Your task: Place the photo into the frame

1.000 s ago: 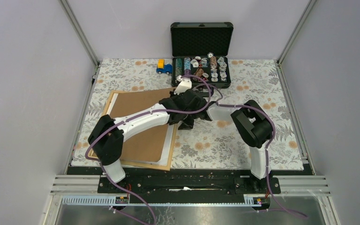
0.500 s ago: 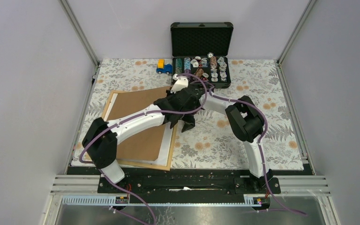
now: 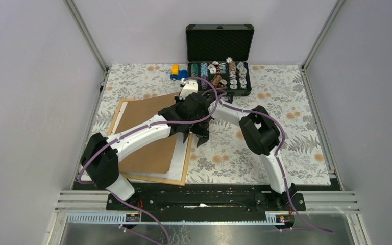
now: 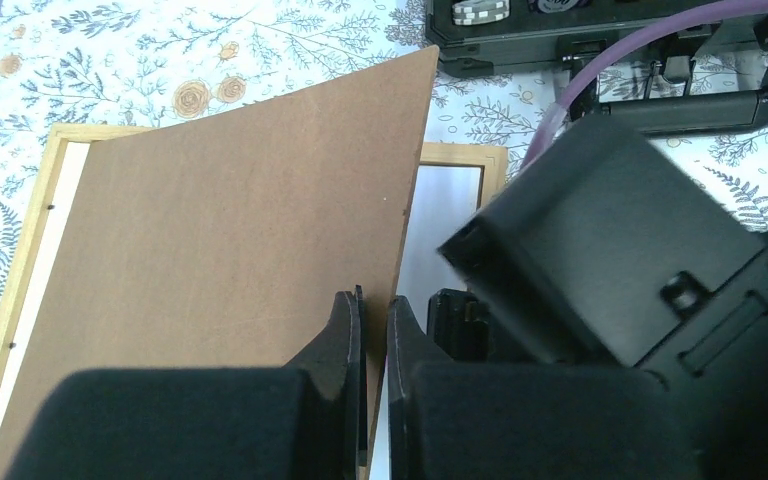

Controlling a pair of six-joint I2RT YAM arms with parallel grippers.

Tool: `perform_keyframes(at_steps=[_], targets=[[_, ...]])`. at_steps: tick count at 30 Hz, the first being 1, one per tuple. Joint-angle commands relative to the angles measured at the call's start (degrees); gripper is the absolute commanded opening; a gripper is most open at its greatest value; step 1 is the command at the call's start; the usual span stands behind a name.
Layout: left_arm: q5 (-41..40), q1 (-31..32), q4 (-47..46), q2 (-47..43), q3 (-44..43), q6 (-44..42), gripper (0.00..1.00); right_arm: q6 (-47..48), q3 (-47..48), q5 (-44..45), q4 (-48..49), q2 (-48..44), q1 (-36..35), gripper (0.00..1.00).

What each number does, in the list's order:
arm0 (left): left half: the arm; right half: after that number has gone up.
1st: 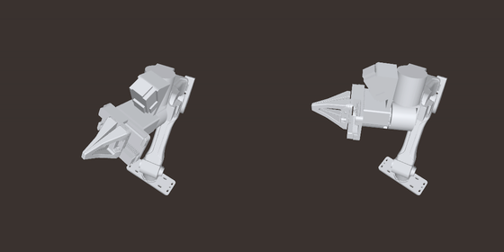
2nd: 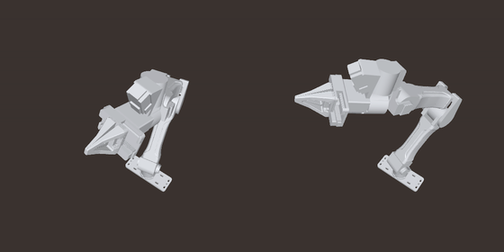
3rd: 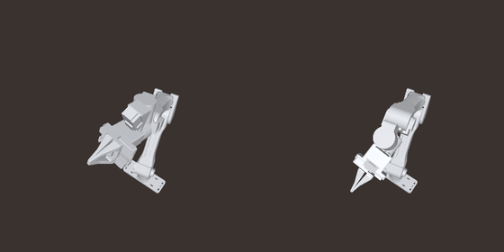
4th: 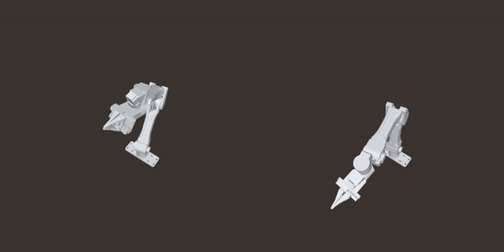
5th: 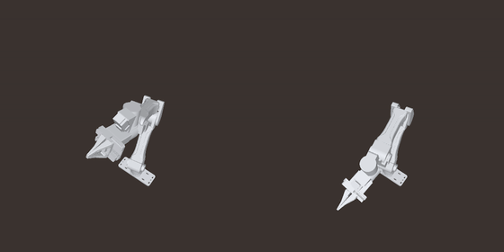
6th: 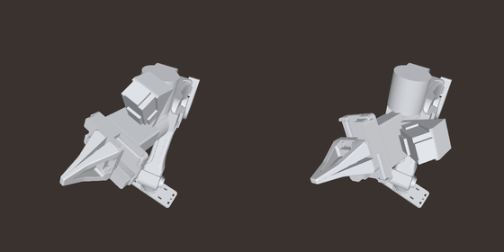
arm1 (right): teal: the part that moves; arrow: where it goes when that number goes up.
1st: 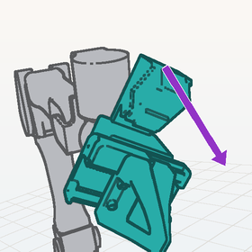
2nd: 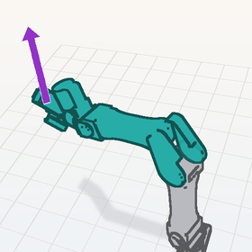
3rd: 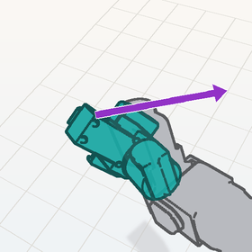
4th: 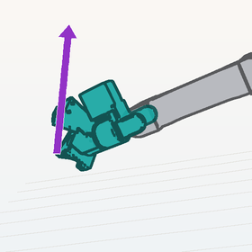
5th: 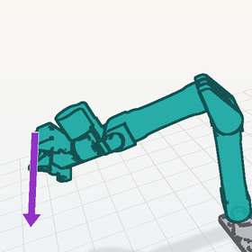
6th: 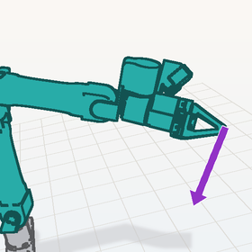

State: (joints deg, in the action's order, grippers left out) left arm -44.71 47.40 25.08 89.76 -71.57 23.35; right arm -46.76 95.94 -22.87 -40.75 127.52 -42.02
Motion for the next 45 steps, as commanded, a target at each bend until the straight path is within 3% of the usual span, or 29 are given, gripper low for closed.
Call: perform_keyframes(at_steps=[1, 4, 8, 13, 17, 21, 28, 34, 39, 45], targets=[[2.6, -0.6, -4.88, -2.54, 1.08, 4.86, 0.0, -5.72, 2.69, 9.05, -4.93, 2.81, -1.81, 0.72], [2.66, -0.59, -5.27, -3.01, 1.56, 4.79, 0.0, -8.48, 4.61, 13.22, -7.53, 3.56, -1.86, 0.66], [2.88, -0.64, -6.04, -3.89, 2.46, 4.77, 0.0, -9.37, 6.74, 16.32, -10.23, 5.17, -1.84, 0.51], [4.0, -1.48, -7.32, -5.77, 4.82, 5.47, 0.0, -9.63, 8.51, 15.88, -11.83, 8.05, -1.84, 0.48], [5.06, -2.04, -7.99, -6.55, 6.19, 5.99, 0.0, -9.14, 10.53, 14.7, -11.68, 9.2, -2.07, 0.5], [5.48, -2.22, -8.27, -7.02, 6.53, 5.95, 0.0, -8.8, 10.15, 15.67, -11.3, 8.29, -1.89, 0.6], [6.14, -2.31, -8.73, -6.91, 6.81, 6.59, 0.0, -9.76, 12.38, 16.85, -11.83, 9.16, -1.75, 0.61], [6.19, -2.39, -9.05, -7.58, 7.5, 6.92, 0.0, -13.46, 11.59, 17.51, -9.17, 9.0, -1.77, 0.74], [6.4, -2.58, -9.57, -8.12, 8.14, 7.39, 0.0, -17.84, 4.36, 20.6, -3.68, 6.54, -1.75, 0.71], [6.9, -2.78, -9.37, -7.6, 7.6, 7.48, 0.0, -17.43, 6.7, 21.55, -3.94, 7.89, -3.44, 0.69]])
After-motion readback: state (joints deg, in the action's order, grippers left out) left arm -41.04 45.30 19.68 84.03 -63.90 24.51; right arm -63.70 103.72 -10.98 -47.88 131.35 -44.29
